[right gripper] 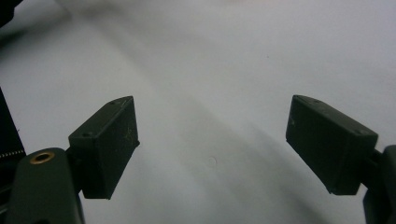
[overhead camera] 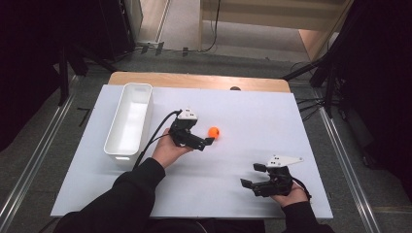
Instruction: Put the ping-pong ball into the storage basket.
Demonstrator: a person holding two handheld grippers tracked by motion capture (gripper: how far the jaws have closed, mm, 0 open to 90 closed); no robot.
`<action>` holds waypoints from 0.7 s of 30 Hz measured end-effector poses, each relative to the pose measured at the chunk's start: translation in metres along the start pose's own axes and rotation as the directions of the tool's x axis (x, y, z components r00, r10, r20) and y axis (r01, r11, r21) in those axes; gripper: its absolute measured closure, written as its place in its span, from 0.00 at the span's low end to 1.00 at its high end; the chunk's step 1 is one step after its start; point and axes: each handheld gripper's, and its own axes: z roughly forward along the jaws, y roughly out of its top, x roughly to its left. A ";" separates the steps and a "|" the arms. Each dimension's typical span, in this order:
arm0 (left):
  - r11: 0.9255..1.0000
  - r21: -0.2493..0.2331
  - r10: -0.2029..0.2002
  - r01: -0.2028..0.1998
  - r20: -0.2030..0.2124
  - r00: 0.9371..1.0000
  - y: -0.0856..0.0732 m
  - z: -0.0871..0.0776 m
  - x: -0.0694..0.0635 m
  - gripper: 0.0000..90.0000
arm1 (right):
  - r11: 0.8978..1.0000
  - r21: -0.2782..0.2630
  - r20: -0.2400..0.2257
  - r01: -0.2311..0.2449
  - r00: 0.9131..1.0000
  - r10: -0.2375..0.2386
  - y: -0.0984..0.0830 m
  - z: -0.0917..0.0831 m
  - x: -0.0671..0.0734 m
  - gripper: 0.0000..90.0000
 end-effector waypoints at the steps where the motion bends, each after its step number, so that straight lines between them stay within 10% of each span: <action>1: 1.000 0.000 0.000 0.000 0.000 1.000 0.000 0.000 0.000 0.00 | 1.000 0.000 0.000 0.001 1.000 -0.001 0.000 0.000 0.000 0.17; 21: 1.000 0.004 0.025 -0.025 0.004 1.000 0.019 0.018 -0.001 0.00 | 1.000 -0.013 0.006 -0.004 1.000 0.004 -0.001 -0.003 0.000 0.17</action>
